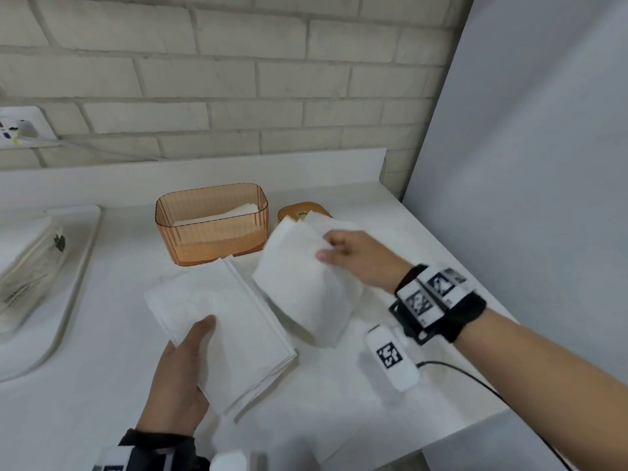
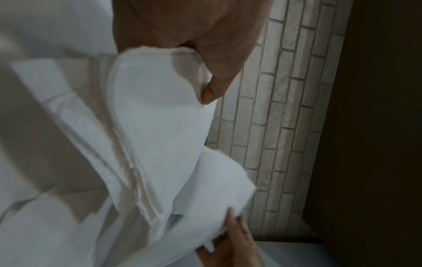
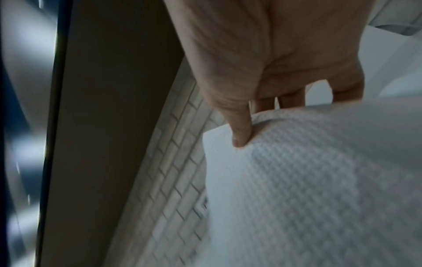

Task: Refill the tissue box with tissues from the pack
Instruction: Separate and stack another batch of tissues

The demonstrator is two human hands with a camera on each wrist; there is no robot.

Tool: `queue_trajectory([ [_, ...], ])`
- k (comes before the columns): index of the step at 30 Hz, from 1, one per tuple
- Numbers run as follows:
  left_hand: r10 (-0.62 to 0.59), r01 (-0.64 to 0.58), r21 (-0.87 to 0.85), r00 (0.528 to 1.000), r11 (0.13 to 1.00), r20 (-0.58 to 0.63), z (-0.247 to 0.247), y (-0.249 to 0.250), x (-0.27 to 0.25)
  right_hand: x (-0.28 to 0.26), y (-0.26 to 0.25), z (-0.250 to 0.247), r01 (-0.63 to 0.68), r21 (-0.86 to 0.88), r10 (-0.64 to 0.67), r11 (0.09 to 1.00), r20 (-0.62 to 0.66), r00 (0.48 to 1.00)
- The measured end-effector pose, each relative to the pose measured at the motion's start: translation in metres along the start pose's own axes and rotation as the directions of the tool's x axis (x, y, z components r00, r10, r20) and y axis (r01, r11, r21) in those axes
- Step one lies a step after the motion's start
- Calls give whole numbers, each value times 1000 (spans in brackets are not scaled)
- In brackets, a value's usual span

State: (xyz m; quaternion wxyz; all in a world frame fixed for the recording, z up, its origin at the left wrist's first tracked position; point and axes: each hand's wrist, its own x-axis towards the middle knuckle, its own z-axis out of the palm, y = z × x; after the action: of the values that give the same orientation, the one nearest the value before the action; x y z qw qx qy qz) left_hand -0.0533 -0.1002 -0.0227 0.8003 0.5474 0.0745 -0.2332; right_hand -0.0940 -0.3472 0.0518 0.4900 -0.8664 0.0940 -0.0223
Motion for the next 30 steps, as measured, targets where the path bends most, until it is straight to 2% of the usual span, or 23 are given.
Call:
queue_trajectory([
  [2, 2, -2, -12, 1000, 1000, -10, 3, -1, 1, 7, -9, -28, 54, 110, -45, 992, -86, 995],
  [4, 4, -4, -22, 1000, 1000, -22, 6, -2, 1, 15, -12, -58, 97, 80, -83, 992, -165, 983],
  [6, 20, -21, -27, 999, 999, -40, 10, -4, 1, 24, -6, -87, 80, 57, -67, 995, -196, 978],
  [9, 40, -43, -30, 997, 999, -72, 18, -6, 1, 40, 10, -122, 22, -81, -34, 996, -156, 987],
  [11, 45, -49, -37, 995, 998, -89, 24, -8, 2, 51, 23, -134, 14, -264, -28, 964, -48, 998],
  [13, 50, -55, -41, 993, 998, -108, 29, -10, 3, 58, 32, -134, 29, -540, 41, 841, 117, 992],
  [15, 60, -66, -38, 990, 997, -128, 34, -12, 4, 68, 49, -126, 69, -713, 136, 697, 227, 964],
  [19, 72, -80, -39, 982, 996, -173, 39, -14, 5, 90, 90, -108, 135, -831, 254, 539, 314, 915],
  [22, 88, -98, -35, 972, 995, -217, 39, -16, 5, 100, 107, -98, 210, -878, 262, 431, 344, 902],
  [25, 95, -104, -24, 965, 994, -243, 42, -18, 6, 105, 107, -99, 242, -867, 262, 436, 380, 887],
  [30, 117, -130, -30, 955, 991, -273, 46, -18, 12, 99, 70, -126, 308, -760, 214, 572, 501, 839],
])
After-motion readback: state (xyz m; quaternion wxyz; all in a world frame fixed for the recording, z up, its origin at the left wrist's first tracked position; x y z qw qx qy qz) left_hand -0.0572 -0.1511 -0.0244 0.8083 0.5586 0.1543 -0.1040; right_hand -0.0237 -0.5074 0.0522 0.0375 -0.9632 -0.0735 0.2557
